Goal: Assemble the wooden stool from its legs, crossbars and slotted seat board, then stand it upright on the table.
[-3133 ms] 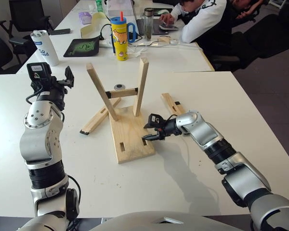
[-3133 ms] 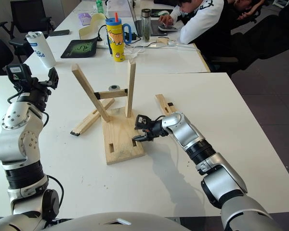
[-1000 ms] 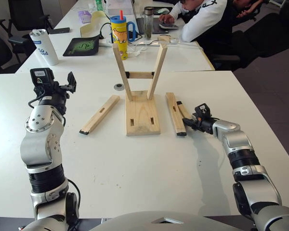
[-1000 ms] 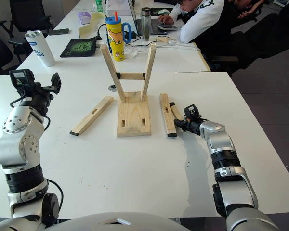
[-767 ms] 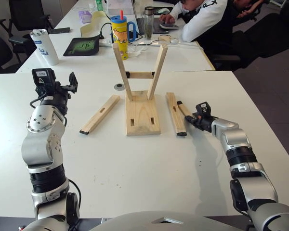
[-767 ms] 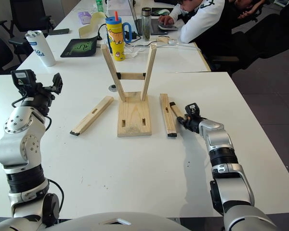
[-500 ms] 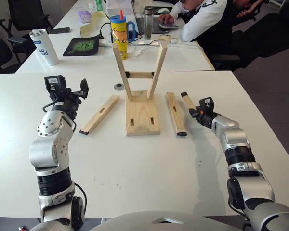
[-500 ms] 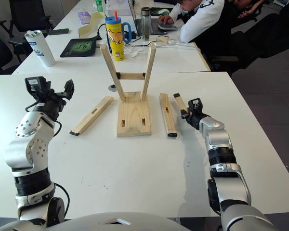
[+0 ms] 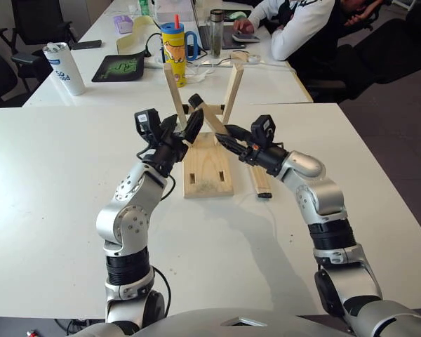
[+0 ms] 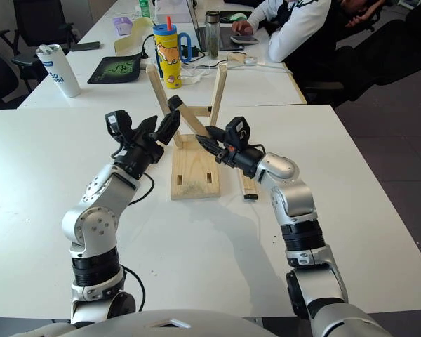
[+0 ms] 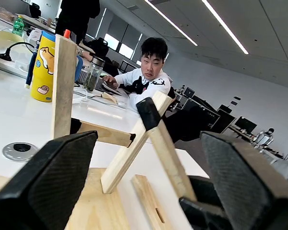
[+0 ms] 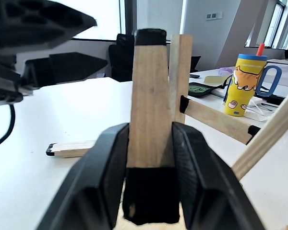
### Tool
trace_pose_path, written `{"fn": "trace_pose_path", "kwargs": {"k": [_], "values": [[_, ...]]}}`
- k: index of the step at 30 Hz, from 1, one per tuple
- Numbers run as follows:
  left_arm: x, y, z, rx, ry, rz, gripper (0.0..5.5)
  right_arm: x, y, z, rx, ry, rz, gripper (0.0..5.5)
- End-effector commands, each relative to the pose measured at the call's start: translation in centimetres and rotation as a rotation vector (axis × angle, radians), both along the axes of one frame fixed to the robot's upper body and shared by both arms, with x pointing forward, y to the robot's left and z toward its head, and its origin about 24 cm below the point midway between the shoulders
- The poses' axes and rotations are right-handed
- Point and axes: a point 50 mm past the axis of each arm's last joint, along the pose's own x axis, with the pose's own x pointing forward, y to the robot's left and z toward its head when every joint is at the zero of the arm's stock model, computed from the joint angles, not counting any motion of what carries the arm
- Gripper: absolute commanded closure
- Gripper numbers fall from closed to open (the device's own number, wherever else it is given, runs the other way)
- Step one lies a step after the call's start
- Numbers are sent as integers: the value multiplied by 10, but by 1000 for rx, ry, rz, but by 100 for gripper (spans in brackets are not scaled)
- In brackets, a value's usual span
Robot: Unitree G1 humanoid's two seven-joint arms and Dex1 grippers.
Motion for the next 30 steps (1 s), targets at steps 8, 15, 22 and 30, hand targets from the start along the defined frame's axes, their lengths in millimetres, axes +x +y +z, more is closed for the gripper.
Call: {"fn": "trace_pose_path", "kwargs": {"k": [8,15,22,30], "values": [[5,-7,9,-248,54,-50,214,-9,17,3,-51,-134,90,419],[5,-4,8,-281,73,-61,323,-2,12,4,-28,-140,7,419],[6,0,11,-288,58,-52,452,-4,12,-2,-37,-106,48,419],[8,3,5,-242,72,-38,497,-7,11,-1,-11,-69,74,419]]}}
